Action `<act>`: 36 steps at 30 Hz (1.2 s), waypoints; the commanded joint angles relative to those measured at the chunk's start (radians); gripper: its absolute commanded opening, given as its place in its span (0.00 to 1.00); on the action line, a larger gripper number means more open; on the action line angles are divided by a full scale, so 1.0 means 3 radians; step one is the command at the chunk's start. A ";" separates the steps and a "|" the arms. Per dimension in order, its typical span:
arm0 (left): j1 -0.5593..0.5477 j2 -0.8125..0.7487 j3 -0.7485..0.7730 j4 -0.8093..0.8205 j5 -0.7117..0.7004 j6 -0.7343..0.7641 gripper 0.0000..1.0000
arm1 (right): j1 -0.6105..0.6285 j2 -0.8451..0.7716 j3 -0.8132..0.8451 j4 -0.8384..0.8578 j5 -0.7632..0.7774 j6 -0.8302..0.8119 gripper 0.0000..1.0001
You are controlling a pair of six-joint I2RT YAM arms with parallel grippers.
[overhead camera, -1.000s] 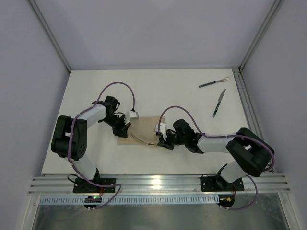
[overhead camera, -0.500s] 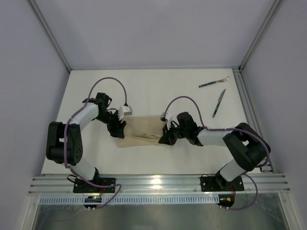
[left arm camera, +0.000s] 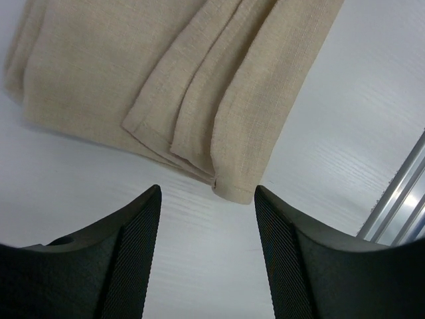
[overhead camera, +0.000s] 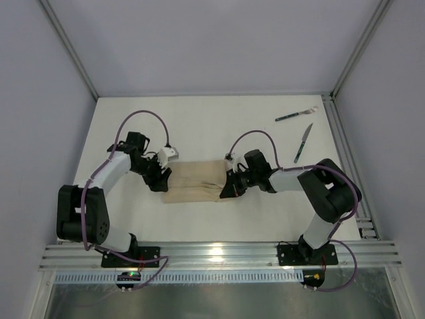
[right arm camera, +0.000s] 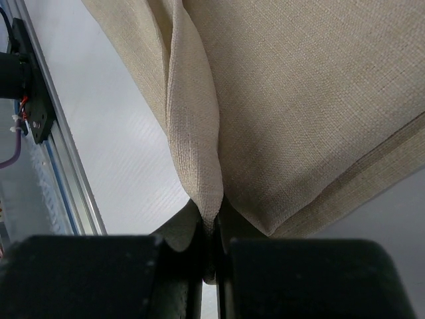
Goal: Fold the napkin into a case and place the utensils inside
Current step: Fold the lower triangle-folded napkin at the center of the board, then smooth out the 2/3-rectangle-folded napkin at the center of the board.
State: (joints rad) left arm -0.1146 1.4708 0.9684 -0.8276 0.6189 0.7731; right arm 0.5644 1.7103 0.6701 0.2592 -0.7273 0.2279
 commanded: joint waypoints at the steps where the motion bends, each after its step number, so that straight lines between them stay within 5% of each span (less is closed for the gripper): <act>1: -0.0088 0.0052 -0.0139 0.0105 -0.0171 -0.0087 0.61 | -0.0005 0.0046 0.0134 -0.0132 -0.0086 0.0099 0.04; 7: -0.0237 0.0113 -0.0293 0.0477 -0.0345 -0.0240 0.58 | -0.0005 0.0158 0.0256 -0.0398 -0.0107 0.0018 0.04; 14: -0.0247 0.0154 -0.0293 0.0376 -0.0182 -0.0199 0.00 | -0.0005 0.0210 0.0359 -0.0736 -0.0178 -0.0171 0.04; 16: -0.0247 0.0119 -0.0313 0.0366 -0.0110 -0.0179 0.00 | -0.0005 0.0195 0.0384 -0.0838 -0.0194 -0.0248 0.06; 23: -0.0247 -0.0178 -0.0513 0.0805 -0.0130 -0.0465 0.00 | -0.0020 0.0041 0.0726 -0.1369 -0.0005 -0.0422 0.63; 32: -0.0247 -0.0244 -0.0574 0.0805 -0.0105 -0.0470 0.00 | -0.0117 0.0020 0.1539 -0.1968 0.0813 -0.0668 0.69; 36: -0.0242 -0.0260 -0.0600 0.0887 -0.0084 -0.0541 0.00 | -0.0061 0.0168 0.1755 -0.1633 0.0871 -0.0393 0.61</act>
State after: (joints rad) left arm -0.1879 1.4235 0.7994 -0.6113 0.5560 0.6327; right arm 0.5289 1.7500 1.1347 -0.2794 -0.5213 0.0658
